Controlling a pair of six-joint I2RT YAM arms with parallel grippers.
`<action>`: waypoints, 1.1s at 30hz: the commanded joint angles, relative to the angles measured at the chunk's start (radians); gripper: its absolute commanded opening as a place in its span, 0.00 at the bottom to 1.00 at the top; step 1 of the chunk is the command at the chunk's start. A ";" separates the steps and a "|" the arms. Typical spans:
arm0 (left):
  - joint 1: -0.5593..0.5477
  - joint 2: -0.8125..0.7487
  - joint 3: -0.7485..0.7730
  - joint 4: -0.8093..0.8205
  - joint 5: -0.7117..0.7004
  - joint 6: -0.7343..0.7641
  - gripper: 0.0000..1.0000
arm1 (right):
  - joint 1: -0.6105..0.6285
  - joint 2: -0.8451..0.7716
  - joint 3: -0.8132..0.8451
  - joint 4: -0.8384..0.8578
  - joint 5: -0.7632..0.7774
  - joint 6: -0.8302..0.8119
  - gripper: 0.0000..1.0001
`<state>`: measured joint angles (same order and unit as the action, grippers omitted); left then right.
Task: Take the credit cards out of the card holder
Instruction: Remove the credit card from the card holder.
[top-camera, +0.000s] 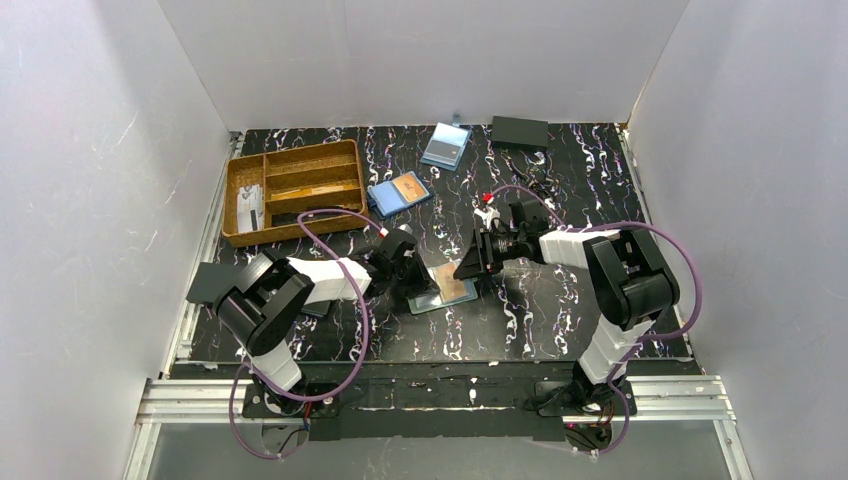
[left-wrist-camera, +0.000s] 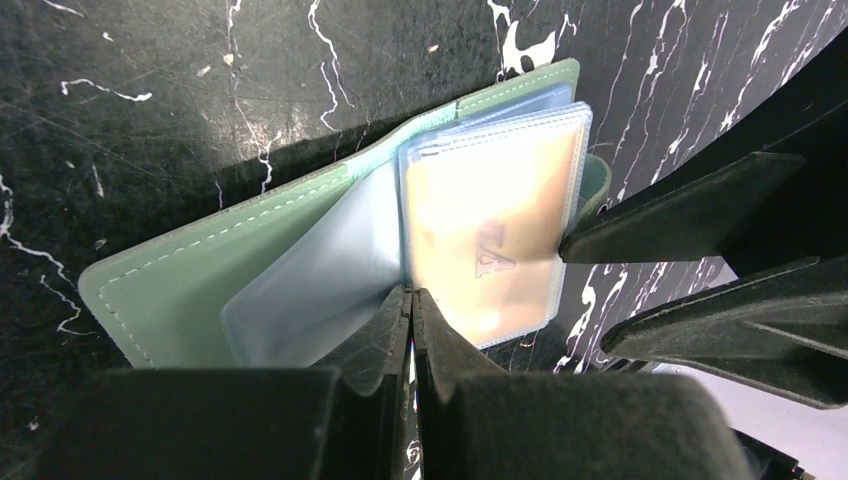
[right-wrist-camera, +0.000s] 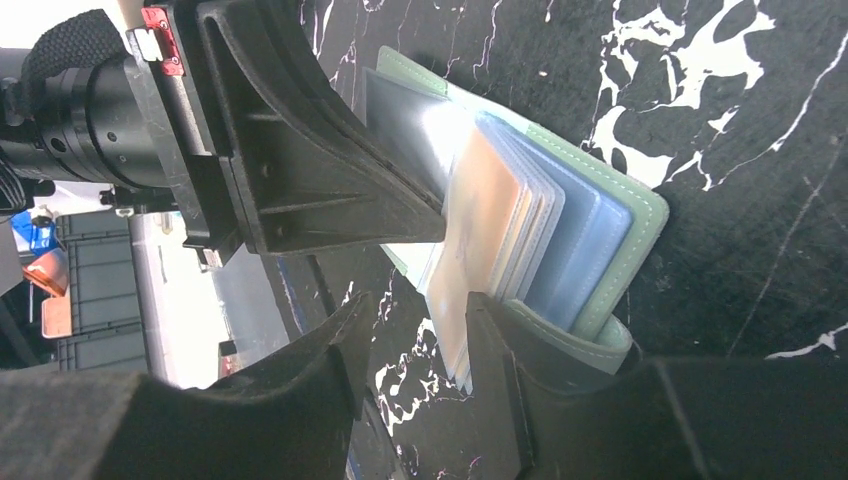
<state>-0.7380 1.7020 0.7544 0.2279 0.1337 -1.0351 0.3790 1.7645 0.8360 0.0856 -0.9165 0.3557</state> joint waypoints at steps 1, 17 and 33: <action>0.008 0.071 -0.029 -0.271 -0.144 0.059 0.00 | -0.006 -0.022 0.022 -0.007 0.010 -0.036 0.49; 0.010 0.075 -0.033 -0.236 -0.099 0.074 0.00 | 0.004 0.004 0.012 0.036 -0.057 -0.001 0.49; 0.028 -0.090 -0.101 -0.161 0.008 0.035 0.20 | 0.087 -0.002 0.015 0.066 -0.128 -0.011 0.32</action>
<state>-0.7223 1.6691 0.7223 0.2314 0.1722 -1.0225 0.4541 1.7645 0.8360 0.1154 -1.0084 0.3458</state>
